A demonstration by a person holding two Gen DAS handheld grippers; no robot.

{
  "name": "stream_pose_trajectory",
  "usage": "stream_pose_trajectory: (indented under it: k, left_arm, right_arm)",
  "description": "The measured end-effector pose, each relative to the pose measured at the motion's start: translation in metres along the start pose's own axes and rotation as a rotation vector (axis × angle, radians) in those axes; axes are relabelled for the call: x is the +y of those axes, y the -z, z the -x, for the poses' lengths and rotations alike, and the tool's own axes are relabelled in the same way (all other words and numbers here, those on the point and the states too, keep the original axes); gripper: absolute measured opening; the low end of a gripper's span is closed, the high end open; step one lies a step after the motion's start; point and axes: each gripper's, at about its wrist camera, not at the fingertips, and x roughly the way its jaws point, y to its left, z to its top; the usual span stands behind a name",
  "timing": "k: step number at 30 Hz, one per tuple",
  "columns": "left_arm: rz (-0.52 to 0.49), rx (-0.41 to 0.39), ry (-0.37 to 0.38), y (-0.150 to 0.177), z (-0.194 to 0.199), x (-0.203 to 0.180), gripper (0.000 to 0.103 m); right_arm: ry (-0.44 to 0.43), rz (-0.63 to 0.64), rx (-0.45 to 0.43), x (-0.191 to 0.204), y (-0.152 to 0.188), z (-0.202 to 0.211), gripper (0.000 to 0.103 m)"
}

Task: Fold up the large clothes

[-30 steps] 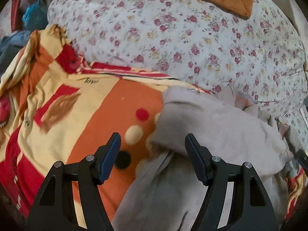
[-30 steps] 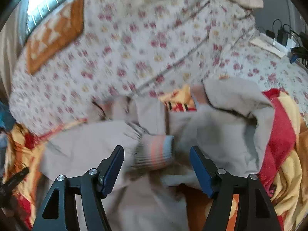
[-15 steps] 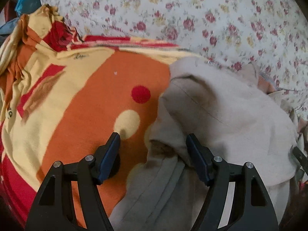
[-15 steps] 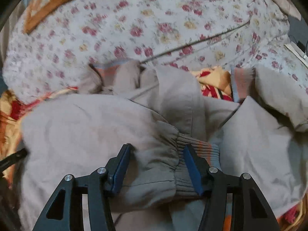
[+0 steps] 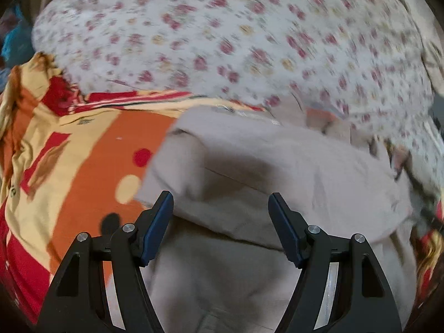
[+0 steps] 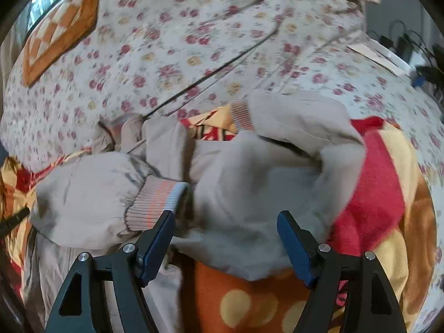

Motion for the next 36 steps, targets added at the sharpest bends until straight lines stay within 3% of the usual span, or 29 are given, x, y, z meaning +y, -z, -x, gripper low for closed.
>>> stream_pose_trajectory:
  k: [7,10,14,21,22,23,24,25,28,30,36]
  left_arm:
    - [-0.066,0.088,-0.013,0.021,-0.028,-0.018,0.072]
    - [-0.083,0.091,-0.013,0.023,-0.032,-0.018,0.072]
    - [-0.062,0.105,0.006,0.021,-0.037,-0.012,0.072]
    - [-0.052,0.093,-0.007,0.02,-0.041,-0.014,0.072]
    - [-0.055,0.089,-0.012,0.021,-0.041,-0.015,0.072]
    - [-0.059,0.085,-0.017,0.021,-0.041,-0.016,0.072]
    - [-0.066,0.082,-0.023,0.022,-0.041,-0.018,0.072]
    - [-0.069,0.082,-0.025,0.022,-0.041,-0.018,0.072]
    - [-0.059,0.086,-0.014,0.02,-0.04,-0.015,0.072]
    - [-0.02,0.071,0.006,0.019,-0.034,-0.01,0.072]
    - [0.064,0.014,0.032,0.014,-0.014,0.003,0.072]
  right_arm:
    - [0.093,-0.007,-0.079,-0.016,-0.02,-0.002,0.075]
    - [0.194,-0.002,-0.106,-0.018,-0.035,-0.009,0.078]
    - [0.264,0.1,-0.159,-0.011,-0.051,-0.013,0.089]
    - [0.383,0.298,-0.076,-0.01,-0.06,-0.059,0.093]
    - [0.391,0.325,-0.063,-0.01,-0.061,-0.068,0.091]
    - [0.389,0.345,-0.044,-0.012,-0.063,-0.075,0.072]
    - [0.366,0.335,-0.027,-0.016,-0.067,-0.079,0.039]
    - [0.344,0.306,-0.015,-0.019,-0.072,-0.078,0.027]
    - [0.194,0.126,-0.063,-0.042,-0.09,-0.054,0.017]
    - [0.107,0.029,-0.126,-0.061,-0.096,-0.024,0.016]
    - [-0.082,-0.111,-0.231,-0.1,-0.103,0.051,0.013]
